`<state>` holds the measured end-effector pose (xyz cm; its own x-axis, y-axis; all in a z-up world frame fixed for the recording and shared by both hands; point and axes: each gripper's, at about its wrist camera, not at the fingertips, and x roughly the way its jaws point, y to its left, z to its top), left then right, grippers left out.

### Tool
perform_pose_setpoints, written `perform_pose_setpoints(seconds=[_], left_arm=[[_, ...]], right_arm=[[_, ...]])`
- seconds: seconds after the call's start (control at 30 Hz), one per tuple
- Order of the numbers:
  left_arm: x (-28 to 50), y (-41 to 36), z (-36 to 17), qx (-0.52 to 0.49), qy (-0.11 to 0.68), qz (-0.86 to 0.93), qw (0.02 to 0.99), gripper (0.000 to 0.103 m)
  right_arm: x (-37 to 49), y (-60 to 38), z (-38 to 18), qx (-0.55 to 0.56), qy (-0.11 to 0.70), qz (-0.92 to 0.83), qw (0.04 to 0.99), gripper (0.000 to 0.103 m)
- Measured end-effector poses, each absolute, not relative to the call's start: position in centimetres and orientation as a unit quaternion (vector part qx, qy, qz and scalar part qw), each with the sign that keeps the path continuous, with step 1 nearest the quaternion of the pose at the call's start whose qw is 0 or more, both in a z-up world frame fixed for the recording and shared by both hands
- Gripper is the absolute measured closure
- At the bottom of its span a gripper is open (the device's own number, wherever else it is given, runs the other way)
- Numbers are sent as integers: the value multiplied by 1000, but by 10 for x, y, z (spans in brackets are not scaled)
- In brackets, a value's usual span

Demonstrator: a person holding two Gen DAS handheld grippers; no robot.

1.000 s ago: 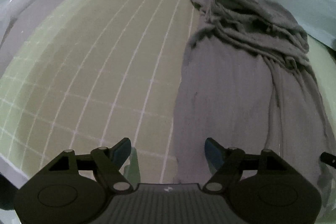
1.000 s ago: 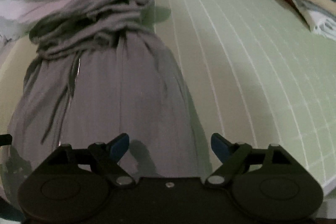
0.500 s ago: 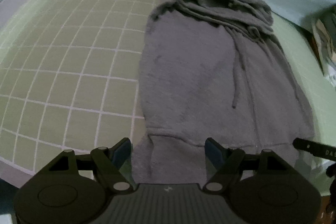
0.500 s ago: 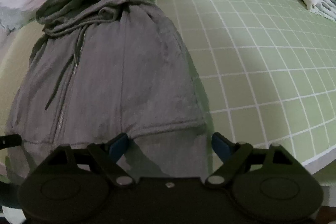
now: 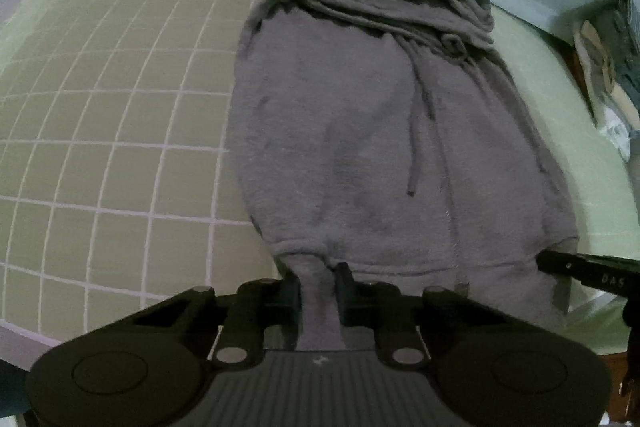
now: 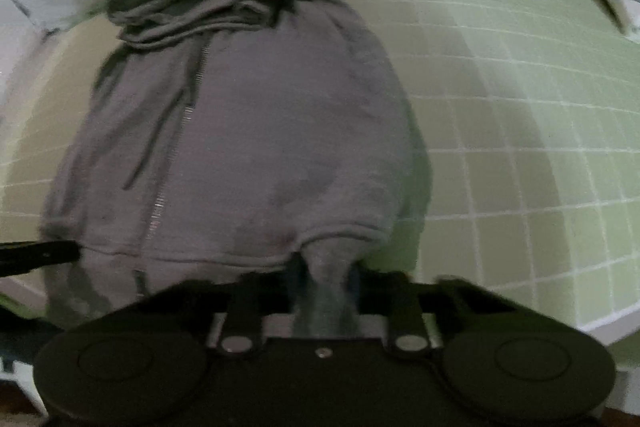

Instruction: Fold clothes

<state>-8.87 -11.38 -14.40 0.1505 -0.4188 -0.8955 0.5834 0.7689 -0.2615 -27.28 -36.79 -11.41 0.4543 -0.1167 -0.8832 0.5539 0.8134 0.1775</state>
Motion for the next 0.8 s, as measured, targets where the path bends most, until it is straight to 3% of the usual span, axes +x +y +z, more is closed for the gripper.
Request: perform_pose_setpoints(seconds=[0.27,0.57,0.8], left_arm=[[-67,-133,-96,30,508,-363,781,92],[7,-190,-32,17,404,-361,841,97],[70,-214,-16,-16,383,-342,858,98]], right_arm=[[-243,-397,-71,255,407,-182,858,93],[-187,-442,-19,259,317,-179,895,93],[-134,-479,-8,267,283,-193,901,93]])
